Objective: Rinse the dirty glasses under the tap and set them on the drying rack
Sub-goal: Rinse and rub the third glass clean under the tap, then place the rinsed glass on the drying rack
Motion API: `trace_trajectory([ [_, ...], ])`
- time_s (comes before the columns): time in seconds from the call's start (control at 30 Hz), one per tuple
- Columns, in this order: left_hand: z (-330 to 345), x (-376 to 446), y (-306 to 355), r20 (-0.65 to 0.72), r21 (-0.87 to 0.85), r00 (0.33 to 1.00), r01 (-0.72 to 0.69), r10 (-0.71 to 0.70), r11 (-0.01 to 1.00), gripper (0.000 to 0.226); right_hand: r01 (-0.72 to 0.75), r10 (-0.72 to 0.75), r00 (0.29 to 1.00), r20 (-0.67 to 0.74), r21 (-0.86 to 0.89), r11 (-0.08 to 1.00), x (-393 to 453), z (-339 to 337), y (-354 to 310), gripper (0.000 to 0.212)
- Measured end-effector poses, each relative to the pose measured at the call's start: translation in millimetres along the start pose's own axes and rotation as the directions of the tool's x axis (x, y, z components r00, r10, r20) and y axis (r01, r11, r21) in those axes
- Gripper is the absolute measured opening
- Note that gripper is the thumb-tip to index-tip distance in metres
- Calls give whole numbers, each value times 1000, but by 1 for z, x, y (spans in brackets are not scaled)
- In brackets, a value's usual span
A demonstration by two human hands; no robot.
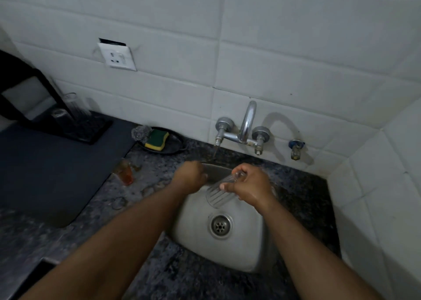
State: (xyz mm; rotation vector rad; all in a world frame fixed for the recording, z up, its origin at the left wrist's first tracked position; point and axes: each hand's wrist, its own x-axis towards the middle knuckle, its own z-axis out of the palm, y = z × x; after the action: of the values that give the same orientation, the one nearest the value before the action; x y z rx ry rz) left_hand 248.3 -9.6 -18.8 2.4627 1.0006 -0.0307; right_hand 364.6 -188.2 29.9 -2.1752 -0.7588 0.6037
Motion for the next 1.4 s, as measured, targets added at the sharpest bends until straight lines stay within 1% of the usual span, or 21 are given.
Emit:
trace_trajectory([
  [0.07,0,-24,-26,69,-45,996,67,-64,997,27,3,-5,998,61,23,1000,-2,11,-9,47],
  [0.17,-11,-56,-81,112,-65,982,157,-149,985,21,71,-74,983,167,29,997,-4,45,-40,40],
  [0.23,-23,-72,-112,102,-66,978,189,-182,980,18,108,-113,967,229,34,994,-3,72,-61,40],
  [0.4,-70,-101,-209,46,-114,937,350,-347,930,21,243,-227,887,401,11,970,0,167,-136,40],
  [0.47,-84,-105,-234,17,-129,929,370,-371,920,22,299,-262,860,438,-15,954,2,192,-159,40],
  [0.53,-101,-111,-274,4,-138,907,417,-420,899,21,341,-282,824,491,-32,940,2,237,-191,39],
  [0.6,-117,-108,-313,26,-118,886,463,-463,878,19,367,-298,798,524,-30,930,5,280,-220,40],
  [0.77,-148,-84,-394,47,-76,888,460,-458,884,25,401,-328,798,505,-40,915,30,358,-280,44],
  [0.87,-164,-62,-437,78,-77,879,477,-471,876,35,431,-346,806,480,-76,899,61,395,-310,48],
  [1.0,-177,-24,-479,81,-49,865,500,-496,864,47,458,-384,833,399,-109,882,108,431,-338,50],
  [1.13,-178,18,-505,85,68,868,484,-489,872,81,473,-411,857,311,-156,867,156,460,-359,52],
  [1.2,-177,32,-508,95,114,860,490,-501,864,94,491,-435,856,278,-179,853,172,466,-365,52],
  [1.3,-170,60,-514,101,162,850,499,-517,851,99,489,-443,867,228,-221,844,203,477,-371,52],
  [1.4,-168,82,-509,91,190,831,527,-549,828,91,477,-439,877,195,-246,843,228,480,-377,51],
])
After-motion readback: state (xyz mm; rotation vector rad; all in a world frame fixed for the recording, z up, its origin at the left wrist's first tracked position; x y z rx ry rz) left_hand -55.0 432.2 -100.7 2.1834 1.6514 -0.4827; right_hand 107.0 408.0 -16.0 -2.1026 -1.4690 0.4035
